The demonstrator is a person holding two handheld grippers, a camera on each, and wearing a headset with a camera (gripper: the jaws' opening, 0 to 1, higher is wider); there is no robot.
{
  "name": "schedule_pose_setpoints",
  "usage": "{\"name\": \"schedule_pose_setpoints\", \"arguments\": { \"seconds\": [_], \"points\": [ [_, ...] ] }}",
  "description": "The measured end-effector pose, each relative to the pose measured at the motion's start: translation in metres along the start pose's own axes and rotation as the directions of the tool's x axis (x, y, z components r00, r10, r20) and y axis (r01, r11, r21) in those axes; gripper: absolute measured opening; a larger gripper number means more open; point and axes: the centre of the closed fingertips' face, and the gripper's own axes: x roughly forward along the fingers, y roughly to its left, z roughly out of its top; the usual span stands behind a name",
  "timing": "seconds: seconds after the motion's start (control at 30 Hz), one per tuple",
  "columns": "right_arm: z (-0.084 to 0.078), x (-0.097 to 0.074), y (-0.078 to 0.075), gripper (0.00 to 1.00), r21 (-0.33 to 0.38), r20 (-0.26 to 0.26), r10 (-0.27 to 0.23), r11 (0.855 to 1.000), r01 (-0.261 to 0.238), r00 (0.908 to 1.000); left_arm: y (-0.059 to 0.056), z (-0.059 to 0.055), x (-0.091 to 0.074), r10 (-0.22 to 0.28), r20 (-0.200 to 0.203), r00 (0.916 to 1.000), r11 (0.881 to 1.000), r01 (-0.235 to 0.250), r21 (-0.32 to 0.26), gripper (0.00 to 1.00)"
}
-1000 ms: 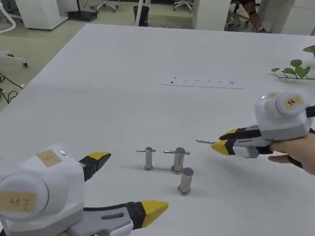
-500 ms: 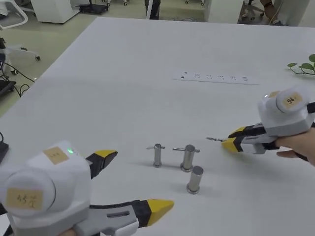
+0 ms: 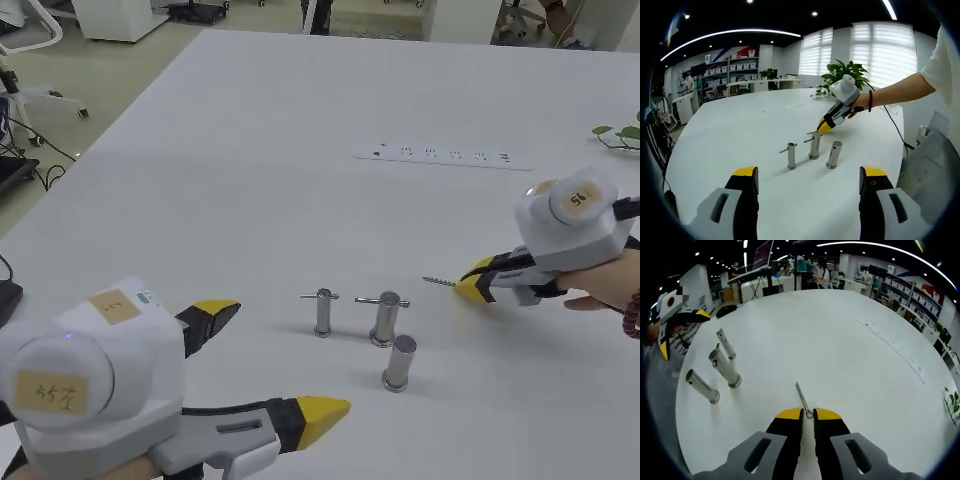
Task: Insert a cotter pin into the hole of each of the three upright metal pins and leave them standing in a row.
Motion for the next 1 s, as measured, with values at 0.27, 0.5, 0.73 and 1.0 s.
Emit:
{"name": "schedule_pose_setpoints", "arguments": {
  "seconds": [0.27,0.5,0.73,1.0],
  "points": [
    [-0.002,0.0,0.004,0.07,-0.099,-0.108,0.035,0.994,-0.046,0.9935,-0.003,0.0,0.0,-0.01,-0.002,1.0,1.0,0.01,0.004,0.81],
    [-0.005,0.0,0.008,0.04,-0.191,-0.149,0.024,0.98,-0.053,0.9886,-0.002,0.002,0.0,-0.009,0.002,1.0,1.0,0.009,0.003,0.8],
    [-0.005,-0.001,0.009,0.02,-0.239,-0.146,-0.008,0.971,-0.028,0.9893,-0.006,0.002,-0.001,-0.019,-0.005,0.9998,1.0,0.019,0.007,0.77],
    [-0.005,-0.009,0.012,0.02,-0.293,-0.131,-0.029,0.956,-0.01,0.991,-0.008,0.01,-0.002,-0.028,0.017,0.9995,1.0,0.028,-0.008,0.7]
  ]
}}
